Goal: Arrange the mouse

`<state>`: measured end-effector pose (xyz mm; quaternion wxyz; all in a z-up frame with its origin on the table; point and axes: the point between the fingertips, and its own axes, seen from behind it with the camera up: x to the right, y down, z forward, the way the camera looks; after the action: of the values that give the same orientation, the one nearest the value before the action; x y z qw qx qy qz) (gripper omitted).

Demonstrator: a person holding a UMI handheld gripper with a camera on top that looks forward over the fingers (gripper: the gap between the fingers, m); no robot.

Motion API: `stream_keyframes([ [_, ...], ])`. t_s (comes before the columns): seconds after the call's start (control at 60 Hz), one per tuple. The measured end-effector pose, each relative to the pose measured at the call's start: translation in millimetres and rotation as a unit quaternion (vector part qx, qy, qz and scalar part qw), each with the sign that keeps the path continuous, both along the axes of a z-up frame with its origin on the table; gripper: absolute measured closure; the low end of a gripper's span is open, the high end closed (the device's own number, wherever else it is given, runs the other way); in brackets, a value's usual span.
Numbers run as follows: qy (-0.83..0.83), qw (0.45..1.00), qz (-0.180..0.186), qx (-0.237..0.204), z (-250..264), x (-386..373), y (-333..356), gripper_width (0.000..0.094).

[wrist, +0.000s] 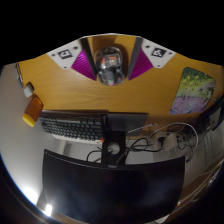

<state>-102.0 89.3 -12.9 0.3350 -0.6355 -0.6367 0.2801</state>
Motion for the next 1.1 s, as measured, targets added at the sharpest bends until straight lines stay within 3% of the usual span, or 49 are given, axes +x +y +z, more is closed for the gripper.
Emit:
stream_keyframes([
  [0.05,-0.001,1.000,0.000,0.003,-1.4,-2.5,0.4,0.0416],
  [0.2,-0.007,1.000,0.005,0.016,-1.1,-5.4,-0.6,0.0506],
  [0.317,-0.007,1.000,0.001,0.001,9.4,-5.5,-6.6,0.0532],
  [0.45,0.029,0.999,0.013,0.006,66.2,-18.1,-29.9,0.0539],
  [0.6,0.068,0.997,0.035,-0.011,140.5,-37.8,-89.2,0.0563],
  [0.717,0.078,0.994,0.066,-0.040,167.6,-50.7,-161.6,0.0564],
  [0.85,0.058,0.992,0.103,-0.051,147.3,-59.1,-244.6,0.0564],
  [1.1,-0.027,0.990,0.139,-0.024,30.3,-41.2,-332.1,0.0564],
])
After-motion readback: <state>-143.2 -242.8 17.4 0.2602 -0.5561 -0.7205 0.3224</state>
